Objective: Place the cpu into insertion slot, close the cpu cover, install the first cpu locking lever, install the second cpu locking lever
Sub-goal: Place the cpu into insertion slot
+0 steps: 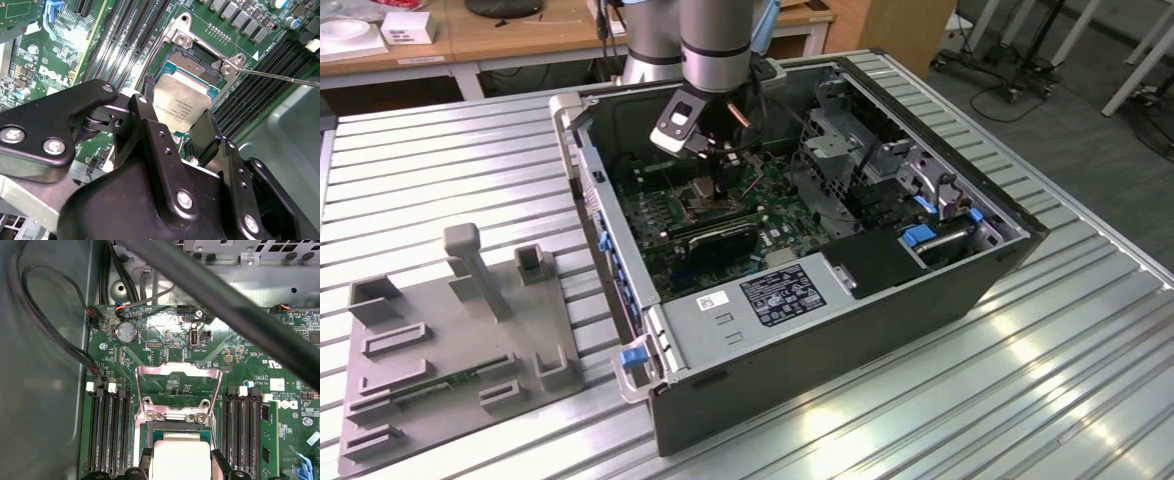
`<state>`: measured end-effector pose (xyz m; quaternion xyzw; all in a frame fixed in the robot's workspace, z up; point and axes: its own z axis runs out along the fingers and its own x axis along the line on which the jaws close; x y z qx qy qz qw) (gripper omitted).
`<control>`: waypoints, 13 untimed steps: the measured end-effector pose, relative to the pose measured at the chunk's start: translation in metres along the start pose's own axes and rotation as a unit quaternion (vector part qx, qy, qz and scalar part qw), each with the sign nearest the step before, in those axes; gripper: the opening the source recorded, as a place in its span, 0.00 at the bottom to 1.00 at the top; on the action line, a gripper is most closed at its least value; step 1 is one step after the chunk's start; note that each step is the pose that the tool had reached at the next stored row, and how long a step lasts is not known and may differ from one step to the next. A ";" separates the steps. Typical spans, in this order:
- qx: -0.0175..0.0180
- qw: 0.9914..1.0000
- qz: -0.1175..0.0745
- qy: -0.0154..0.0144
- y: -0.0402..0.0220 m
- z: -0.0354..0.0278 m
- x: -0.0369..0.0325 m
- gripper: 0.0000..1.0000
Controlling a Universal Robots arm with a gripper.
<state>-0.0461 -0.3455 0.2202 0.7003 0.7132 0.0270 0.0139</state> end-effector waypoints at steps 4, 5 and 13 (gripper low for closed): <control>0.000 1.000 0.001 0.000 -0.0001 0.0008 0.0000 0.54; 0.000 1.000 0.001 0.000 -0.0001 0.0011 0.0000 0.54; 0.000 1.000 0.002 0.000 -0.0002 0.0028 0.0001 0.54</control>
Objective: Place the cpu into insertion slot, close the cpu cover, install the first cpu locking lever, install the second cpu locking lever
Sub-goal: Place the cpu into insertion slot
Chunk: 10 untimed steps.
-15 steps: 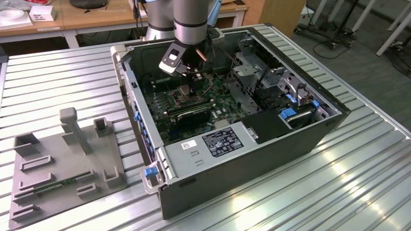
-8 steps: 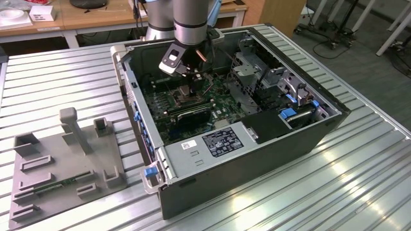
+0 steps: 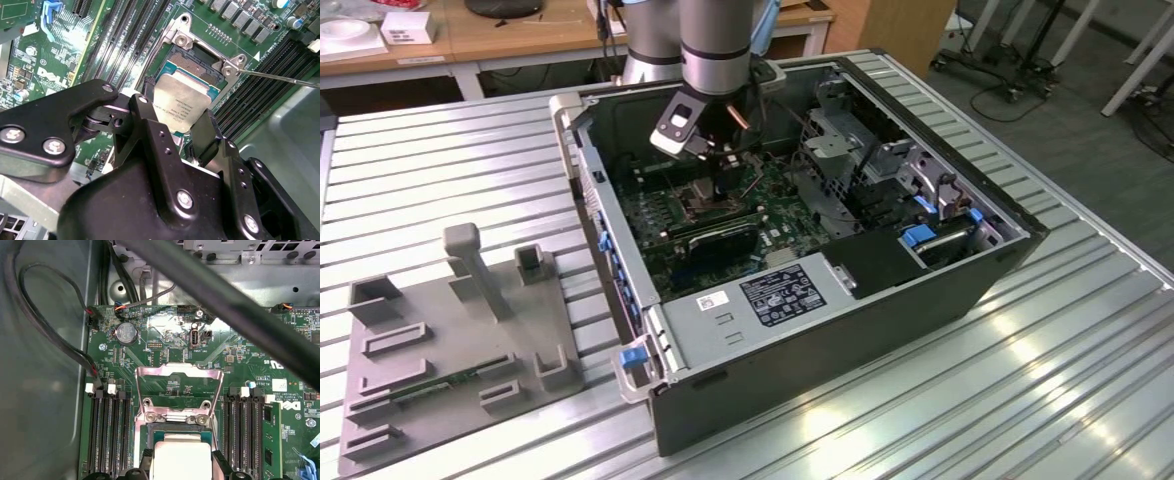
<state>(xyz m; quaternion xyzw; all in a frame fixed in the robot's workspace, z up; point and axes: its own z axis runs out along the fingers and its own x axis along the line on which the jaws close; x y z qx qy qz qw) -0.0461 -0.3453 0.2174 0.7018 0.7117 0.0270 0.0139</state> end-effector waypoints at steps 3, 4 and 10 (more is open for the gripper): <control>0.000 1.000 0.000 0.000 0.0000 0.0006 0.0000 0.54; 0.000 1.000 0.001 0.000 -0.0001 0.0008 0.0000 0.54; 0.000 1.000 0.002 0.000 -0.0001 0.0021 0.0000 0.54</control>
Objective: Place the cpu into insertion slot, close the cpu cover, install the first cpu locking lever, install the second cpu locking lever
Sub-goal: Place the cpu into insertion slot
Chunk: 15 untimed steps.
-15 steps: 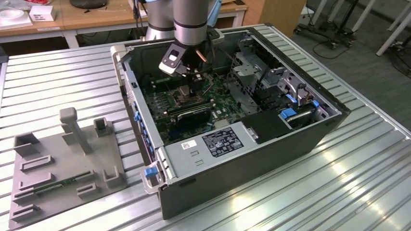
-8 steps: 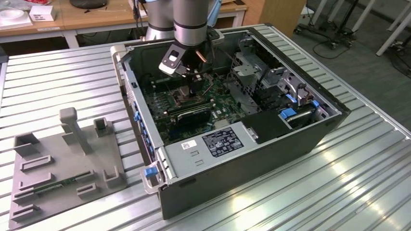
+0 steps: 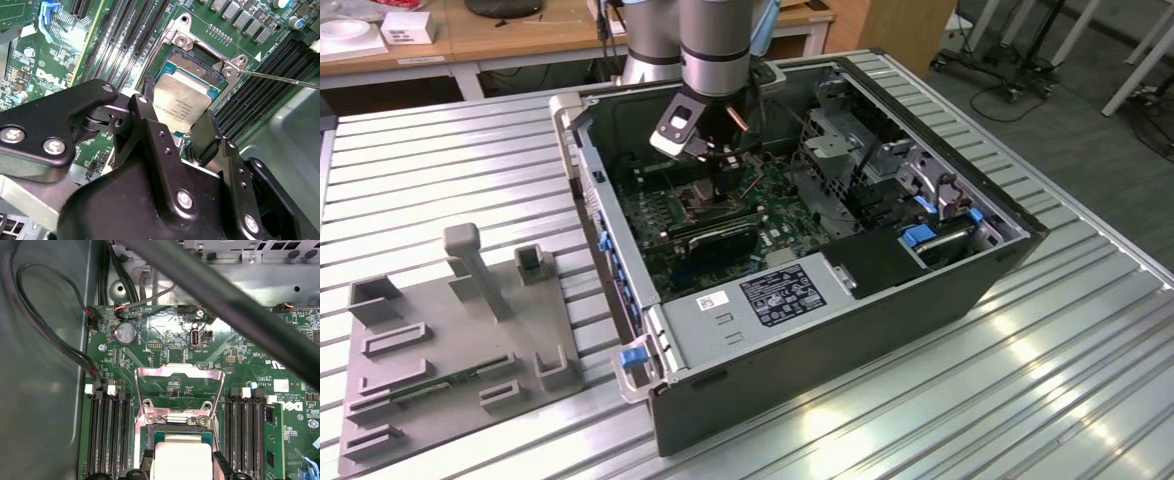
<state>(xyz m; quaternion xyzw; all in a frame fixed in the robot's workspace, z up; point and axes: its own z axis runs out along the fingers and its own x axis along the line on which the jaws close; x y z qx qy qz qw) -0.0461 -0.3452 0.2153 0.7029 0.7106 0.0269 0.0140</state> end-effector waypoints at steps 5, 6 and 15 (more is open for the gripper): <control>0.000 1.000 0.001 0.000 -0.0001 0.0011 0.0000 0.54; 0.000 1.000 0.001 0.000 -0.0001 0.0013 0.0000 0.54; 0.000 1.000 0.002 0.000 -0.0002 0.0032 0.0001 0.54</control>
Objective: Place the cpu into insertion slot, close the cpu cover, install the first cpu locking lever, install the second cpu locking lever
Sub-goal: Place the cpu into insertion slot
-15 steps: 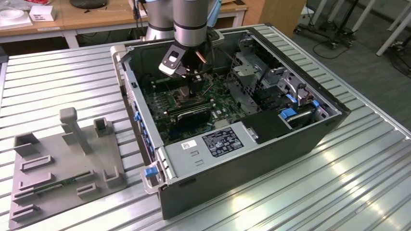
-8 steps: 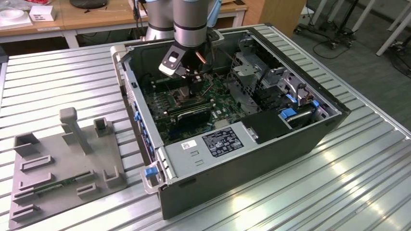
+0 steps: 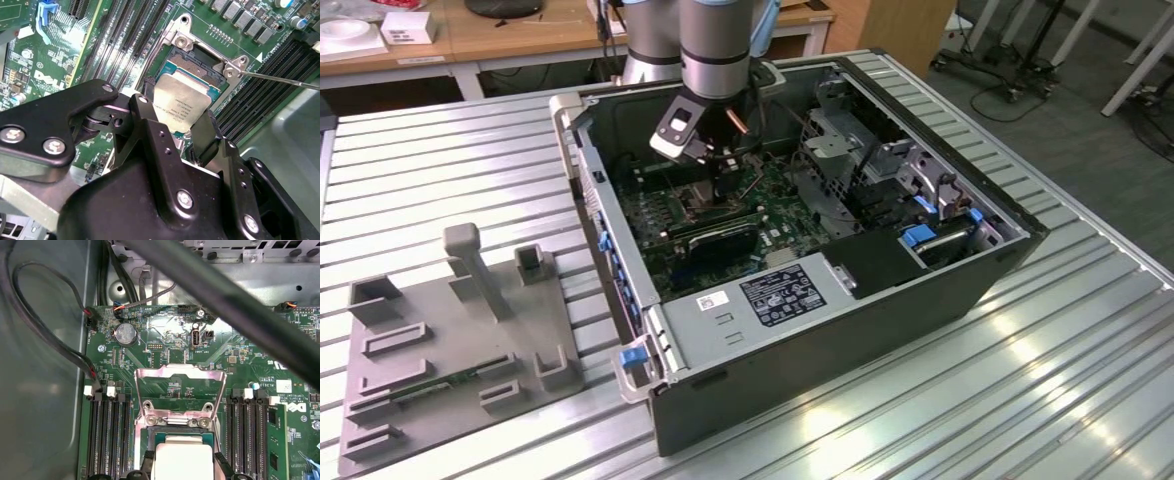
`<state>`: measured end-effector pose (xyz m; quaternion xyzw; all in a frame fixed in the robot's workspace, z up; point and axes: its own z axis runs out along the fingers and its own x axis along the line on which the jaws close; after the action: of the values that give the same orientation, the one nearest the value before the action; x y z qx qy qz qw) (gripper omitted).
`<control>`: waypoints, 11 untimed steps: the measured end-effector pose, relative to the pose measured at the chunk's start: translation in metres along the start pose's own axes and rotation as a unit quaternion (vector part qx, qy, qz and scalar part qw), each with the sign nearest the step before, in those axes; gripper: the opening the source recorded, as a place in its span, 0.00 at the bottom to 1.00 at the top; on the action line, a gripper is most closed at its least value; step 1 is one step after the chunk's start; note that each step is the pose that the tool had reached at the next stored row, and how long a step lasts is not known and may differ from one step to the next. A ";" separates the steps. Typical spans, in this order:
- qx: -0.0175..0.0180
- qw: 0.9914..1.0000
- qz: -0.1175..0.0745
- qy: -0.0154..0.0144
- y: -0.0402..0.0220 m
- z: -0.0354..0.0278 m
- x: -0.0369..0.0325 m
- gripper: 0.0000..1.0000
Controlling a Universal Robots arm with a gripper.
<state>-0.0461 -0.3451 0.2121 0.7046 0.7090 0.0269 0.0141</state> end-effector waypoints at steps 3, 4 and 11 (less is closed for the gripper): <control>0.000 1.000 0.000 0.000 0.0000 0.0006 0.0000 0.54; 0.000 1.000 0.001 0.000 -0.0001 0.0009 0.0000 0.54; 0.000 1.000 0.002 0.000 -0.0001 0.0024 0.0001 0.54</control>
<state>-0.0461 -0.3450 0.2097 0.7058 0.7077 0.0269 0.0141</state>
